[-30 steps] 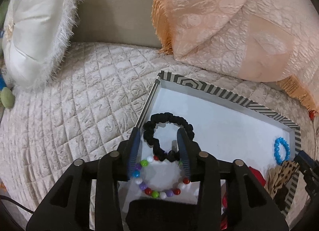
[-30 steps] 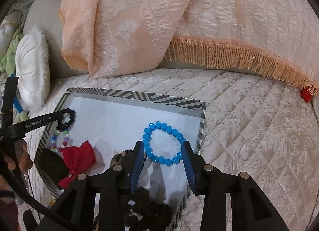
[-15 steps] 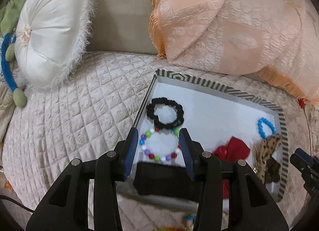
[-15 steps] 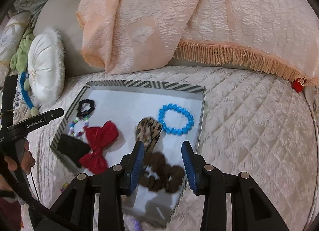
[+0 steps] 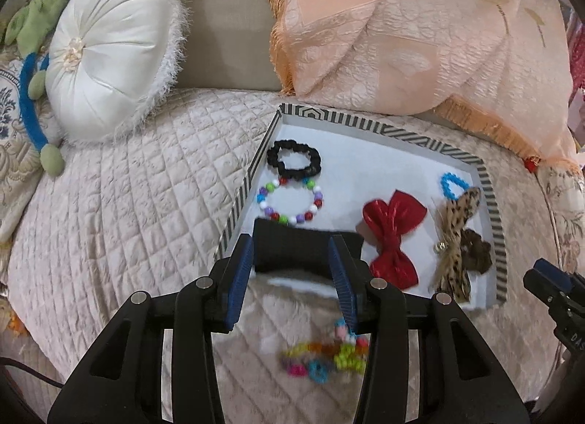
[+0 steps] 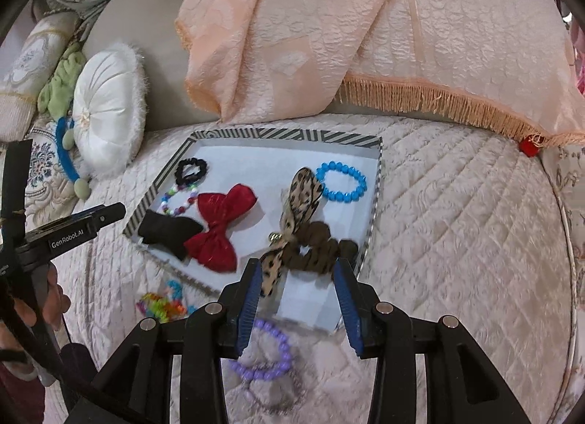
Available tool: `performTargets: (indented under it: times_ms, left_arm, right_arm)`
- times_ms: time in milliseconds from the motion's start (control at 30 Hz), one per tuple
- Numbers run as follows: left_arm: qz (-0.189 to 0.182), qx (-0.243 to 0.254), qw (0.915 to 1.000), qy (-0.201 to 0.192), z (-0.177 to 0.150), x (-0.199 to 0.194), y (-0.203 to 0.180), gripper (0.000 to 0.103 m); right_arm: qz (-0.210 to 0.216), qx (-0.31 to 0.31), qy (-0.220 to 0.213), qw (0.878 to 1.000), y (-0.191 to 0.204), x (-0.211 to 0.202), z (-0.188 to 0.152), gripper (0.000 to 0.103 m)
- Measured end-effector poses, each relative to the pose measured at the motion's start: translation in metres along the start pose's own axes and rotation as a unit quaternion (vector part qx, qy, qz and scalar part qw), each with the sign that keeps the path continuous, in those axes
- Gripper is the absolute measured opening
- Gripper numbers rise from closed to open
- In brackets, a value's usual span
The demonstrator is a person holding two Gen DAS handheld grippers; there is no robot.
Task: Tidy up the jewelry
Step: 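Move both open tools back over the remaining bracelets beside the tray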
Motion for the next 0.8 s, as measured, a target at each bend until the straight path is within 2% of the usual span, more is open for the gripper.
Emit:
performTargets:
  times_ms: [333, 800]
  left_arm:
    - [-0.007, -0.001, 1.0, -0.006, -0.033, -0.027, 0.002, 0.042]
    - [-0.014, 0.003, 0.9999, 0.0, -0.066, -0.04, -0.002, 0.042]
  right_arm:
    - [0.005, -0.002, -0.002, 1.0, 0.02, -0.02, -0.029, 0.04]
    - [0.012, -0.001, 0.007, 1.0, 0.035, -0.03, -0.06, 0.044]
Point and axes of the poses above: each gripper's, at about its wrist camera, not at the fingertips, and x roughly the way its jaws point, y to its left, z to its top, the point moved 3 cm from there along x, roughly the way its jaws point, and after that the axes turned 11 degrees about -x, right-handed, at the moved point
